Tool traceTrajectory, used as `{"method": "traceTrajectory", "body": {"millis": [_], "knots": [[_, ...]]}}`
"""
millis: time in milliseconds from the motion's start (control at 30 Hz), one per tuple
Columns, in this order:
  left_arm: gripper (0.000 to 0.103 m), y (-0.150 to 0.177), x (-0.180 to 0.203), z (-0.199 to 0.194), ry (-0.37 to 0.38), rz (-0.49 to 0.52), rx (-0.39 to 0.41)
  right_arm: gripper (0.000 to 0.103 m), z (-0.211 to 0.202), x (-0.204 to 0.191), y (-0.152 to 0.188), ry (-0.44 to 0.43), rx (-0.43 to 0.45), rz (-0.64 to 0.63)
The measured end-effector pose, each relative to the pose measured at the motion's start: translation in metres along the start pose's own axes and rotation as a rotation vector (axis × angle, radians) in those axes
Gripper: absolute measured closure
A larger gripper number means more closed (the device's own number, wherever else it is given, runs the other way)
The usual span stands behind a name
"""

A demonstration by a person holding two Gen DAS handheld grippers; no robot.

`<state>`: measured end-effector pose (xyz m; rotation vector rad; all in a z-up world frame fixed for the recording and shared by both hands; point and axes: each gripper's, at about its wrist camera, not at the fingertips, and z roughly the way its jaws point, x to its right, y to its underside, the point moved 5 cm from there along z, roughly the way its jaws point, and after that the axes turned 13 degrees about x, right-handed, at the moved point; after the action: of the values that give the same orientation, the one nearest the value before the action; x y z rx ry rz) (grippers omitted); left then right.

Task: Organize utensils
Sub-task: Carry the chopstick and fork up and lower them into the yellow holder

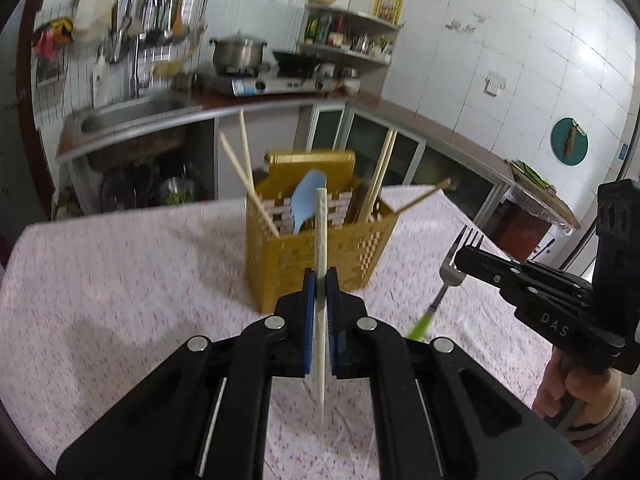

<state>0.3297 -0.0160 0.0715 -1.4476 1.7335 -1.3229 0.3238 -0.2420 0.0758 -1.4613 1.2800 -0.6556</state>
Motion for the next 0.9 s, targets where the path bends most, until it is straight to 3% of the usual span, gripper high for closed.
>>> {"method": "traceTrajectory", "body": {"millis": [333, 633, 733, 900], "knots": [[0.099, -0.067, 0.002, -0.005, -0.017, -0.009, 0.121, 0.102, 0.005, -0.001, -0.060, -0.051, 0.118, 0.115], [0.099, -0.145, 0.015, -0.007, -0.070, 0.085, 0.324, 0.102, 0.021, -0.006, -0.129, -0.071, 0.222, 0.178], [0.099, -0.145, 0.011, 0.015, -0.088, 0.094, 0.334, 0.102, 0.040, -0.001, -0.128, -0.052, 0.224, 0.189], [0.099, -0.110, -0.008, 0.057, -0.094, 0.076, 0.315, 0.102, 0.068, 0.011, -0.101, -0.059, 0.196, 0.194]]}}
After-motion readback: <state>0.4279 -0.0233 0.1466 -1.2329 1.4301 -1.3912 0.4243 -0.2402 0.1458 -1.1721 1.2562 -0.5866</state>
